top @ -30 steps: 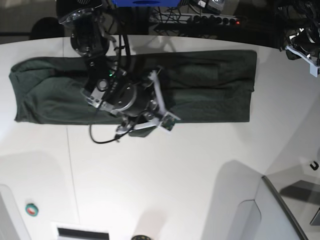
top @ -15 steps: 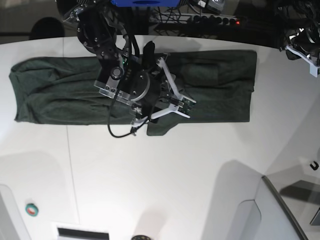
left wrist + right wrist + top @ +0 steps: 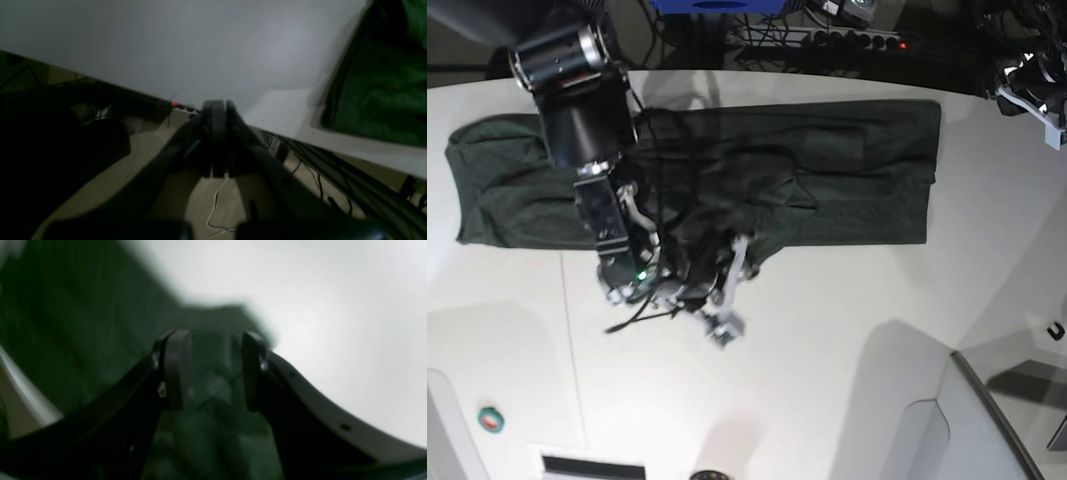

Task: Layout the t-shirt on the table in an organized manner, then fold the t-shirt properly
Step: 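Drag the sleeve along the shirt toward the left gripper's end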

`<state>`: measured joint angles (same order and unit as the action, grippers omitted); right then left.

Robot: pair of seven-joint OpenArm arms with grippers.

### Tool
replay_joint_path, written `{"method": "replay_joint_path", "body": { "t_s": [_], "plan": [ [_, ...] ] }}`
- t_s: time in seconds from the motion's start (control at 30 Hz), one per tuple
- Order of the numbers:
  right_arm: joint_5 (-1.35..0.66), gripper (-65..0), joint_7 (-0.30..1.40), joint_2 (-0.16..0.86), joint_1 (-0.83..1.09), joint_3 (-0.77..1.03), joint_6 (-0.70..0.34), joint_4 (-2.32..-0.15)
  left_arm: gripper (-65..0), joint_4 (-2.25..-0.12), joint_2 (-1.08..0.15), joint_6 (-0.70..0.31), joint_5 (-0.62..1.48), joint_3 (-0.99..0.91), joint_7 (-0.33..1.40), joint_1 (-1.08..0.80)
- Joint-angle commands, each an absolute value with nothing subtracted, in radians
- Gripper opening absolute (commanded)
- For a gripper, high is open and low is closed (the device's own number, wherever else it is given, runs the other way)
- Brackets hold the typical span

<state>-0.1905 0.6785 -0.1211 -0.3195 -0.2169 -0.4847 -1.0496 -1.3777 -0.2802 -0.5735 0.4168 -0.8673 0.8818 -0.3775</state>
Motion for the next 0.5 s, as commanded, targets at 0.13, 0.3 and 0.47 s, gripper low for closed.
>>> {"method": "replay_joint_path", "body": {
  "t_s": [0.13, 0.3, 0.47],
  "plan": [
    [-0.211, -41.3, 0.549, -0.128, -0.367, -0.183, -0.427, -0.931, -65.0, -1.391, -0.302, -0.573, 0.418, -0.881, 0.871, -0.404],
    [-0.211, -41.3, 0.493, -0.128, -0.397, -0.183, -0.426, -0.805, -65.0, -1.395, -0.302, -0.573, 0.418, -0.881, 0.871, -0.418],
    [-0.211, -41.4, 0.453, -0.128, -0.401, -0.183, -0.426, -0.734, -65.0, -1.397, -0.302, -0.573, 0.418, -0.881, 0.871, -0.42]
  ]
}}
